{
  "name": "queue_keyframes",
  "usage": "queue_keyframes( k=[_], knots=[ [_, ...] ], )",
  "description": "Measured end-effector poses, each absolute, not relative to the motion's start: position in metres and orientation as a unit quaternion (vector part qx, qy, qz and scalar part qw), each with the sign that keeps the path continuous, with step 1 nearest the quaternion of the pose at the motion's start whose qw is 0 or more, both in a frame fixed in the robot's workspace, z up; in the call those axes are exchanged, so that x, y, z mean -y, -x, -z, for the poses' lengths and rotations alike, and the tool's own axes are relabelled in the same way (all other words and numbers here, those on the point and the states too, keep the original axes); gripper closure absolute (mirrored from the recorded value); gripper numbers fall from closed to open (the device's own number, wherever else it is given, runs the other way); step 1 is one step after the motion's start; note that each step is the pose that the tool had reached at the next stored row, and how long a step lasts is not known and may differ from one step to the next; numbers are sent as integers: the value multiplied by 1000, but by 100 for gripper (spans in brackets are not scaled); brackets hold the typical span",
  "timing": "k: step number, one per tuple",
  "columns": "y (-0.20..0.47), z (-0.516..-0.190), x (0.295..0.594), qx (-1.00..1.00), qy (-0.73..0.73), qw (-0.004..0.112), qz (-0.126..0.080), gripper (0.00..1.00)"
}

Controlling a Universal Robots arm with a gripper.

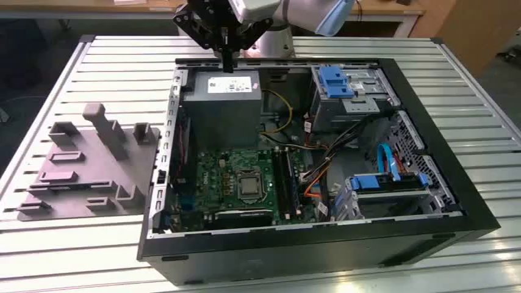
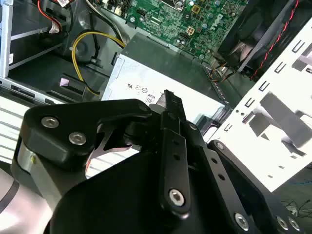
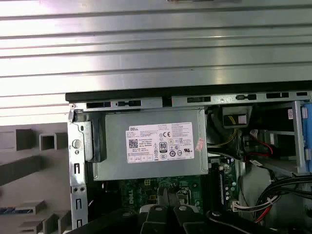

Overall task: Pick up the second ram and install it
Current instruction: 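Reach for the second ram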

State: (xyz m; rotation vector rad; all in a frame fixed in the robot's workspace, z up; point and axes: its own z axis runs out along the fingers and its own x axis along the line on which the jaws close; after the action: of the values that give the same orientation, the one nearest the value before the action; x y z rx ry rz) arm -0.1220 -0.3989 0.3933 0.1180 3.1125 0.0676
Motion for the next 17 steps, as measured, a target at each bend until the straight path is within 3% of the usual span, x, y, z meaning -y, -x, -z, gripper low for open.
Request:
queue_keyframes(
  k=[17],
  knots=[
    [128, -393, 399, -999, -38, 13, -22, 90]
  ],
)
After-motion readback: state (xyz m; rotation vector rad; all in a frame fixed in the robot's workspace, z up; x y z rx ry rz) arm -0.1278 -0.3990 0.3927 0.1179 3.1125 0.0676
